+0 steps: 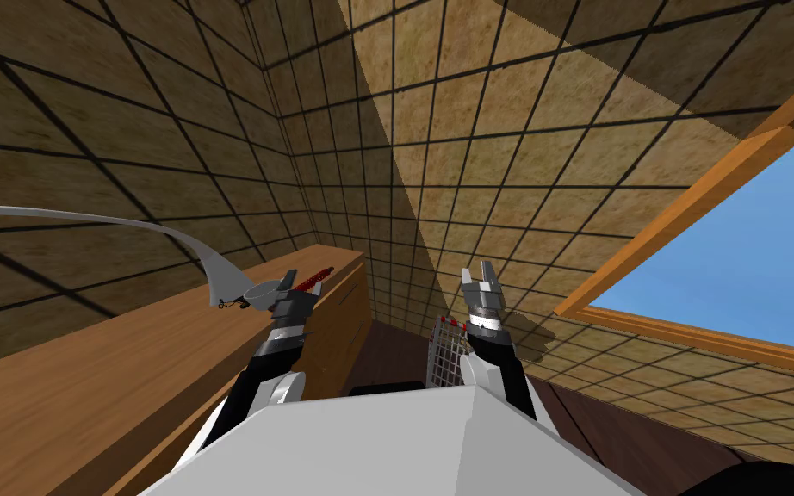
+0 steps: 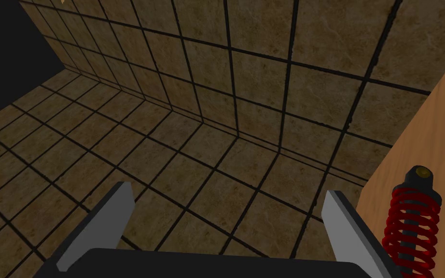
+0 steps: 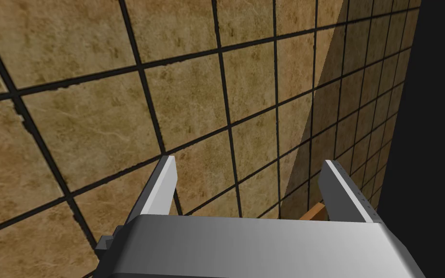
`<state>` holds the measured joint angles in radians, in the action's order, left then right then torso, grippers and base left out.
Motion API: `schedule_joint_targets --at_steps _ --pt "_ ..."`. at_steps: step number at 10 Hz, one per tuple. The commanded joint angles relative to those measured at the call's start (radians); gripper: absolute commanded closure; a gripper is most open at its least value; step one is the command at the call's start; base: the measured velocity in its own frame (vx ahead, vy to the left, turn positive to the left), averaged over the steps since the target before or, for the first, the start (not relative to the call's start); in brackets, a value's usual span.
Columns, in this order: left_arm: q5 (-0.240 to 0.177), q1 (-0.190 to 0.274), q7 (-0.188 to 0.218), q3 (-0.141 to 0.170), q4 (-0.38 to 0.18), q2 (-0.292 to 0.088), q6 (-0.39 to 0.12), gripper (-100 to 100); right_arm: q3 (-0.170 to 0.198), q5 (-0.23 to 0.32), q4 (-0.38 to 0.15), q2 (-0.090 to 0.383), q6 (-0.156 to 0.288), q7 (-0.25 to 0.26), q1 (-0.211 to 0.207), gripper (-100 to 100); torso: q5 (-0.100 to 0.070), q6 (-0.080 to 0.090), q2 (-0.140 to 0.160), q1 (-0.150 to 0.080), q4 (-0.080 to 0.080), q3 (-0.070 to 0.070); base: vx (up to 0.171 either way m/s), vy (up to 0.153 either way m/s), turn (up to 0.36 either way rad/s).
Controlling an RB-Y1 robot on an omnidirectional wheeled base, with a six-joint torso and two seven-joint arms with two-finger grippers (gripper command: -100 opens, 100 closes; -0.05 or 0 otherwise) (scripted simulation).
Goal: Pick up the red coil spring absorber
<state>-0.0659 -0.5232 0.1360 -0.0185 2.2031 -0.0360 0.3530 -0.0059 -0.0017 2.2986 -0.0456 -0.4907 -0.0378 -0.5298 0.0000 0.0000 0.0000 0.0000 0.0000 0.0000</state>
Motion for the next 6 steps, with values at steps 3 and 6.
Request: schedule_joint_targets --at_steps 3,6 --pt "-0.028 0.088 0.019 0.008 -0.039 -0.051 -0.047 -100 0.000 0.000 0.000 0.000 0.000 0.000 0.000 0 0.000 0.000 -0.001 -0.001 0.000 -0.001 0.009 -0.022 0.082" --pt "-0.057 0.180 0.039 0.017 -0.083 -0.079 -0.097 -100 0.000 0.000 0.000 0.000 0.000 0.000 0.000 0 0.000 0.000 -0.002 -0.002 0.000 -0.001 0.018 -0.033 0.111"
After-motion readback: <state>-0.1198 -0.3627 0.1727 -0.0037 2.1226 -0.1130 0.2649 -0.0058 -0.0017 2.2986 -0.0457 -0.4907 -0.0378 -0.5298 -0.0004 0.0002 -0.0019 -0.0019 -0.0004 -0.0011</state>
